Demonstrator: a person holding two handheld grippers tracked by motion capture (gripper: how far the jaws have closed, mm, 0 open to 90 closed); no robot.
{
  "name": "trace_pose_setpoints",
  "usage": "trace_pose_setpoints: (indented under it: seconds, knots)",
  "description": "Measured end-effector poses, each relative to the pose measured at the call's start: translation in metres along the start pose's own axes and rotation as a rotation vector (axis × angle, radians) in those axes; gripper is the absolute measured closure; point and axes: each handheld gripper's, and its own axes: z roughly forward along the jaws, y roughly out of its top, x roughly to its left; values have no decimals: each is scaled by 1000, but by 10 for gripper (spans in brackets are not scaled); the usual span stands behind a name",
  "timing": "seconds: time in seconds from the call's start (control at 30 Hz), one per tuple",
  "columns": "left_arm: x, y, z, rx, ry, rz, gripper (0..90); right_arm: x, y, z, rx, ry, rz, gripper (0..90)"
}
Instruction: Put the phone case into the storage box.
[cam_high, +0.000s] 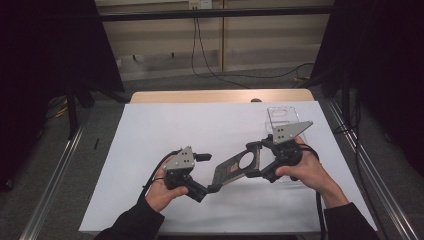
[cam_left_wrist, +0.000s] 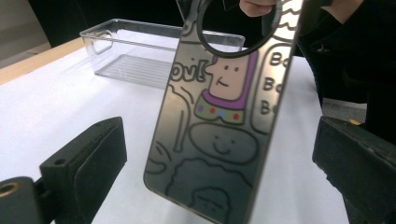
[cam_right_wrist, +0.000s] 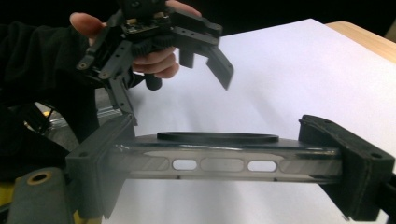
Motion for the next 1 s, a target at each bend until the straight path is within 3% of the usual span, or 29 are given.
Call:
trace_pose_setpoints:
  seconds: [0.13,0.4,0.53,0.57,0.6,0.7,0.8,1.0]
  knots:
    - [0,-1,-5,-22,46,-6,29,-2,-1,-3,-8,-22,15,119]
    - [3,-7,-12,-16,127,-35,29,-1,-1,-7,-8,-54,29,118]
    - [5,-12,-19,-36,211,-35,29,-3,-2,-12,-8,-72,42,118]
    - [5,-12,-19,-36,211,-35,29,-3,-2,-13,-9,-77,43,118]
    - [7,-15,-22,-58,240,-41,29,-3,-3,-14,-12,-89,46,118]
    - [7,-19,-27,-55,310,-24,19,-4,-3,-17,-19,-102,58,118]
    - [7,-23,-29,-64,328,-43,19,-5,-3,-19,-20,-116,61,118]
    - [4,-39,-51,-105,404,-81,22,-8,-5,-23,-4,-165,89,118]
